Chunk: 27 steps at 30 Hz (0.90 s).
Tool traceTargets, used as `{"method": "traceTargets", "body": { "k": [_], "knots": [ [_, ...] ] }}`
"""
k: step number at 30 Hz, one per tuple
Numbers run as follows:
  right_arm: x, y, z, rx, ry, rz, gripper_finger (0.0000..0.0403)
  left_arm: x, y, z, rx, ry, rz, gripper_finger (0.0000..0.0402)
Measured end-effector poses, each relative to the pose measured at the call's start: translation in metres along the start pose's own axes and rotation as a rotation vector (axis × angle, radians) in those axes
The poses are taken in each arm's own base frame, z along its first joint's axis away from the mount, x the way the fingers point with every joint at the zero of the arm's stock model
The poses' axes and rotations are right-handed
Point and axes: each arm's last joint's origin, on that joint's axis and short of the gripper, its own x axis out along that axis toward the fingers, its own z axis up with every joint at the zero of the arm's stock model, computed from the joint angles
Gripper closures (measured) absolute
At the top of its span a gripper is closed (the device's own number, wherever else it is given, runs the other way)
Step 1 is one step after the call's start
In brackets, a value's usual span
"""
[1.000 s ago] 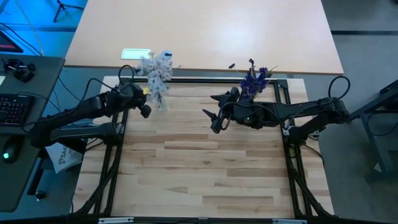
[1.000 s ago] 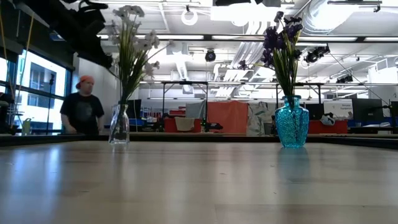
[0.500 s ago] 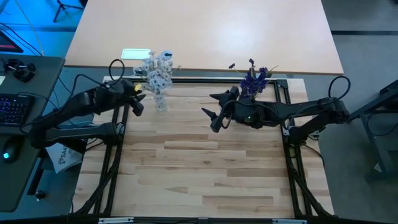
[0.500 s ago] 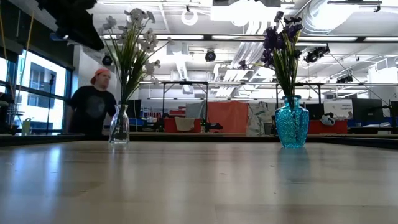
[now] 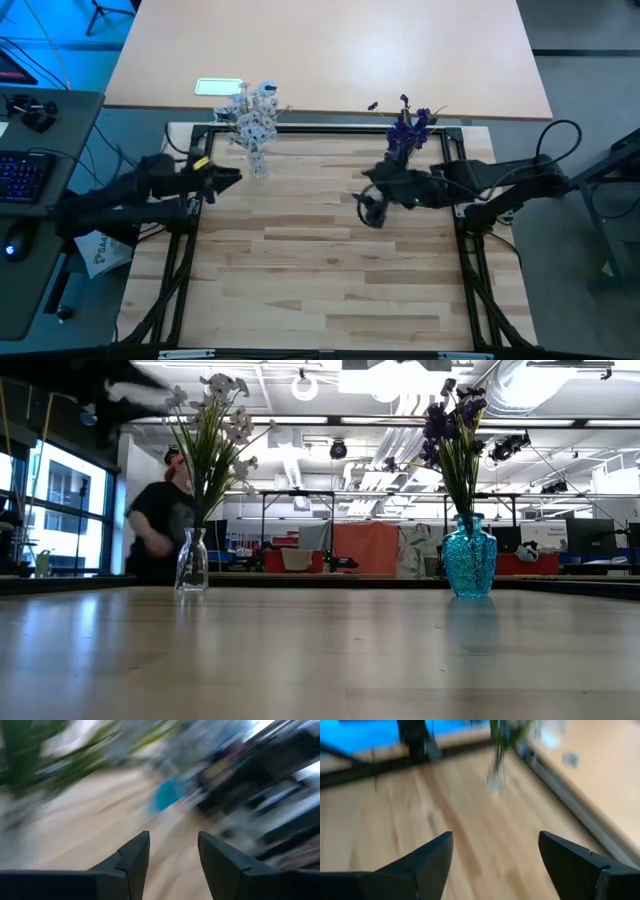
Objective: Sort flowers into vase by color
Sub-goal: Return to Home Position
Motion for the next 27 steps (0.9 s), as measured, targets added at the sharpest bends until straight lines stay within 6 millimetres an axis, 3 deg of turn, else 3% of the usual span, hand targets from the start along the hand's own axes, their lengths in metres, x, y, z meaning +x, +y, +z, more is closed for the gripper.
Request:
{"method": "traceTargets", "body": {
  "k": [3,6,12,14,20,27],
  "knots": [
    [-0.018,0.002,-0.018,0.040,0.128,0.012,0.0136,0.013,-0.002,-0.012,-0.043,-0.171,-0.222,0.0261],
    [-0.037,0.008,-0.031,0.048,0.186,0.020,0.0182,0.022,-0.003,-0.024,0.006,-0.196,-0.256,0.0289],
    [-0.064,0.013,-0.058,0.070,0.210,-0.010,0.0352,0.033,0.002,-0.050,0.140,-0.116,-0.230,0.0387],
    [-0.068,0.010,-0.072,0.130,0.212,-0.012,0.0388,0.037,0.007,-0.059,0.131,-0.150,-0.219,0.0393],
    [-0.066,0.004,-0.104,0.321,0.102,0.093,0.0385,0.039,0.013,-0.067,0.137,-0.268,-0.292,0.0400],
    [-0.057,0.001,-0.115,0.388,-0.042,0.209,0.0396,0.042,0.028,-0.086,0.129,-0.265,-0.286,0.0401]
  ]
}}
